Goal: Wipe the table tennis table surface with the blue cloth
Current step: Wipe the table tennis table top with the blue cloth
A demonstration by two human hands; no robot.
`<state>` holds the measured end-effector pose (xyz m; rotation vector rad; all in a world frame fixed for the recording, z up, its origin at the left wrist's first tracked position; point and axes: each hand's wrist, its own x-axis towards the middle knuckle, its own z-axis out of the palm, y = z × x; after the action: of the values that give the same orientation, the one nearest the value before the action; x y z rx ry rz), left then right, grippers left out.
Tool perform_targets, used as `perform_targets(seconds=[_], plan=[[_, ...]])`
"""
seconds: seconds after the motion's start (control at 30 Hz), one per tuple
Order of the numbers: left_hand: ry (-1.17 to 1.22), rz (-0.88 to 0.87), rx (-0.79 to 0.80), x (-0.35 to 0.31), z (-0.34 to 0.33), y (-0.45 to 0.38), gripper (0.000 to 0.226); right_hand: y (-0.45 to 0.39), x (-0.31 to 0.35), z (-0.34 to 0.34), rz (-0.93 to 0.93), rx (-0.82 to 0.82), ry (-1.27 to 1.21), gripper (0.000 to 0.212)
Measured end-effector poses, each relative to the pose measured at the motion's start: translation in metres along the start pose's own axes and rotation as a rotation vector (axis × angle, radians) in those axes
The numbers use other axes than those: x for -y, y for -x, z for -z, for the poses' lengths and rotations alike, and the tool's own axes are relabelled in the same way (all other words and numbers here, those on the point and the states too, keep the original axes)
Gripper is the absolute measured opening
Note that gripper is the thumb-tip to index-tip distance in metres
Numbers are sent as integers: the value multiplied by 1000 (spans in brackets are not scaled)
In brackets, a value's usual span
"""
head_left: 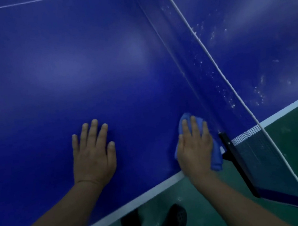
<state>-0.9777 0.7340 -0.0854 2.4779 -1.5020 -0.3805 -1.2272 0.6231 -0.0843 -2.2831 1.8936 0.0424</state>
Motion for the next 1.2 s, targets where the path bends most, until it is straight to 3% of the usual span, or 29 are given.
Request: perform_targets(seconds=[0.2, 0.33, 0.47, 0.57, 0.67, 0.77, 0.87, 1.03, 1.2], plan=[[-93, -100, -7, -6, -16, -18, 61, -109, 122, -11, 237, -61, -57, 52], [-123, -117, -24, -3, -18, -21, 61, -219, 186, -4, 132, -64, -99, 53], [-126, -112, -31, -2, -19, -23, 61, -284, 164, 16, 42, -61, -76, 56], [-135, -109, 1, -2, -18, -24, 62, -241, 95, 15, -6, -72, -48, 64], [-148, -86, 34, -5, -15, -23, 62, -126, 31, 6, -101, -84, 22, 61], [-154, -74, 65, -6, -15, -23, 62, -48, 15, 4, -261, -130, -58, 58], [-134, -69, 82, -7, -14, -22, 62, -58, 40, 4, -340, -133, -61, 58], [-89, -51, 78, -9, -11, -22, 64, -101, 56, 8, -238, -43, -55, 53], [-72, -41, 72, -12, -10, -20, 66, -23, 4, 0, -400, -144, -22, 51]])
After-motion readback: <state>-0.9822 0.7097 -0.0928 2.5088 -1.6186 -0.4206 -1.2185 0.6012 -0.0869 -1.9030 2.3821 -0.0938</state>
